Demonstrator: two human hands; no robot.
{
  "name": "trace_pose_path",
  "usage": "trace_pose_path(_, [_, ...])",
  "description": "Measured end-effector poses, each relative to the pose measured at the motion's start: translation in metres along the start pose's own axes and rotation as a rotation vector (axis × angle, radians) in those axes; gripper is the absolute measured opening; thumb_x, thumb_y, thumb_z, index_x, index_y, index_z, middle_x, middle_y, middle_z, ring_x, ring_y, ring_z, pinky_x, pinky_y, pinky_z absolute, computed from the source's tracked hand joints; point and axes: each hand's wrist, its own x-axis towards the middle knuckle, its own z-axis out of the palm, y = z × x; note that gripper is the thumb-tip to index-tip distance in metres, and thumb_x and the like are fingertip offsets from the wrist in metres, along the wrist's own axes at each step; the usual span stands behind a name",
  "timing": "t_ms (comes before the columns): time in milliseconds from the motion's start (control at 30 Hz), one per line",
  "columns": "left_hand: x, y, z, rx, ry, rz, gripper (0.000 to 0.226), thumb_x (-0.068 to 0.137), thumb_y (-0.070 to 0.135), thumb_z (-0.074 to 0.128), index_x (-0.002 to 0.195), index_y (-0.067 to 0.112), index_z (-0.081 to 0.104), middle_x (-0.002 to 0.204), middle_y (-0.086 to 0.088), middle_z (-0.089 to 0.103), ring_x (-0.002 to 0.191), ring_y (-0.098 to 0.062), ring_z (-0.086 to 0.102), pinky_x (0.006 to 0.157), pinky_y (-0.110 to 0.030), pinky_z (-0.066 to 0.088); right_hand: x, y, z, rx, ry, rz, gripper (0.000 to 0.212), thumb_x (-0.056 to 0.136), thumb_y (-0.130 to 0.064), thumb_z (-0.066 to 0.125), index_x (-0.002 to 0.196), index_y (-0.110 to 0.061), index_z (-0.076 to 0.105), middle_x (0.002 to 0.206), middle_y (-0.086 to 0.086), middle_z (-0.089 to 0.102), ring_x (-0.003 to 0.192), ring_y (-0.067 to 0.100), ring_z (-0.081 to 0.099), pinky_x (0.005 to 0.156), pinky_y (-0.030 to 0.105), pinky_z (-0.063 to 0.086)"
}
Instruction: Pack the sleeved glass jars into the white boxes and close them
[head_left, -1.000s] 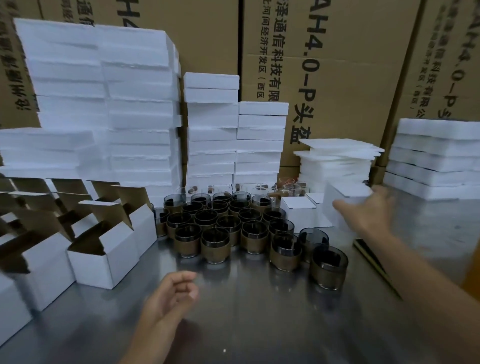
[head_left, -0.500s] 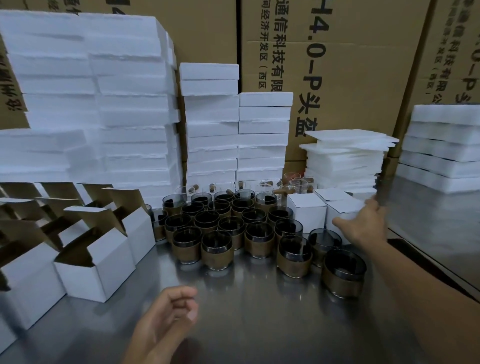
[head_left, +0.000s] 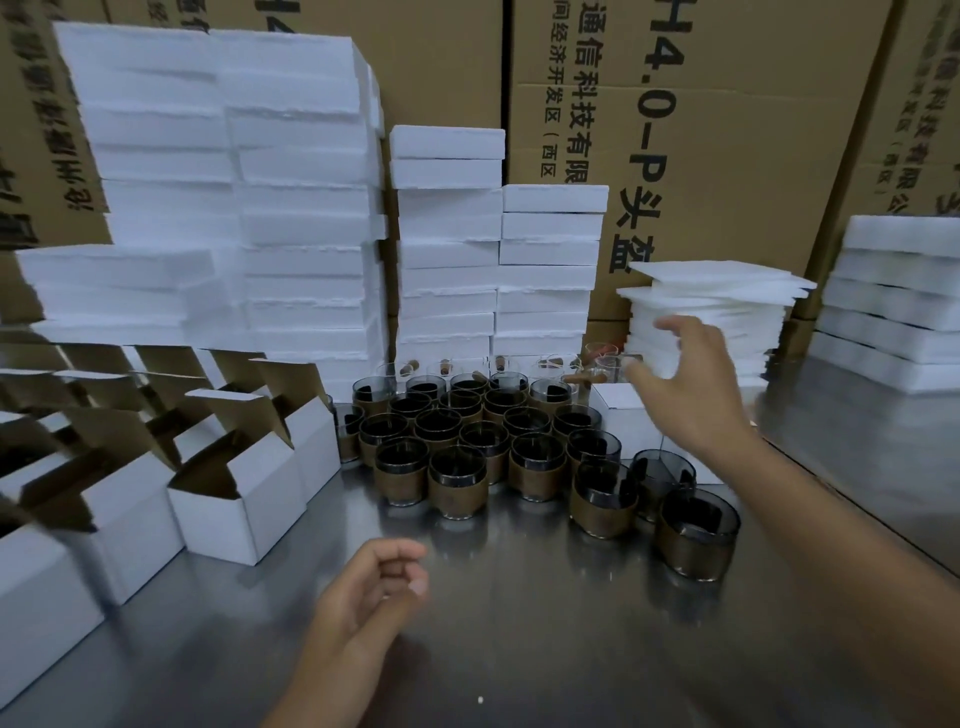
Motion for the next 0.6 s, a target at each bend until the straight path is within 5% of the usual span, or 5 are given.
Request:
trace_pose_path(100, [-0.001, 0.0, -0.001, 0.013, 0.001, 0.018, 0.02, 0.085, -0.011, 0.057, 0.091, 0.008, 0.064, 0.077, -0.003, 0.062, 0.075, -0.021, 0.058, 0.064, -0.015, 0.044, -0.046, -0.045, 0.008, 0.21, -0.139, -0.106, 0.027, 0.086, -0.029, 0.062, 0.111, -0.032, 0.054, 0.11, -0.014, 0.053, 0.098, -0.005, 0.049, 0.073, 0.005, 0.033])
trace_pose_path(233, [-0.003, 0.004, -0.002, 0.056, 0.019, 0.025, 0.018, 0.086, -0.003, 0.058, 0.092, 0.013, 0.063, 0.074, 0.007, 0.062, 0.077, -0.015, 0.059, 0.069, -0.012, 0.044, -0.126, -0.067, 0.039, 0.368, -0.288, -0.073, 0.014, 0.083, -0.02, 0.067, 0.087, -0.033, 0.063, 0.091, -0.015, 0.065, 0.087, -0.006, 0.058, 0.074, 0.005, 0.041])
trace_pose_path(333, [-0.004, 0.008, -0.006, 0.082, 0.078, 0.028, 0.011, 0.082, 0.011, 0.062, 0.092, 0.016, 0.062, 0.077, 0.004, 0.061, 0.079, -0.014, 0.059, 0.069, -0.011, 0.043, -0.167, -0.057, 0.055, 0.307, -0.296, -0.032, 0.017, 0.082, -0.013, 0.067, 0.077, -0.029, 0.064, 0.082, -0.013, 0.066, 0.082, -0.001, 0.059, 0.075, 0.013, 0.043])
trace_pose_path(467, [-0.004, 0.009, -0.015, 0.141, 0.247, 0.016, 0.017, 0.09, 0.0, 0.053, 0.093, 0.015, 0.06, 0.083, -0.001, 0.058, 0.082, -0.016, 0.056, 0.064, -0.008, 0.041, -0.175, -0.042, 0.053, 0.169, -0.28, -0.049, 0.019, 0.084, -0.009, 0.065, 0.077, -0.026, 0.062, 0.081, -0.013, 0.064, 0.081, -0.001, 0.057, 0.07, 0.006, 0.039])
trace_pose_path(600, [-0.001, 0.008, -0.03, 0.232, 0.39, -0.019, 0.013, 0.093, 0.01, 0.051, 0.095, 0.021, 0.058, 0.089, 0.005, 0.058, 0.08, -0.003, 0.053, 0.058, 0.0, 0.038, -0.175, -0.037, 0.051, 0.12, -0.254, -0.08, 0.021, 0.084, -0.006, 0.064, 0.076, -0.026, 0.061, 0.077, -0.012, 0.062, 0.077, -0.003, 0.055, 0.067, 0.006, 0.038])
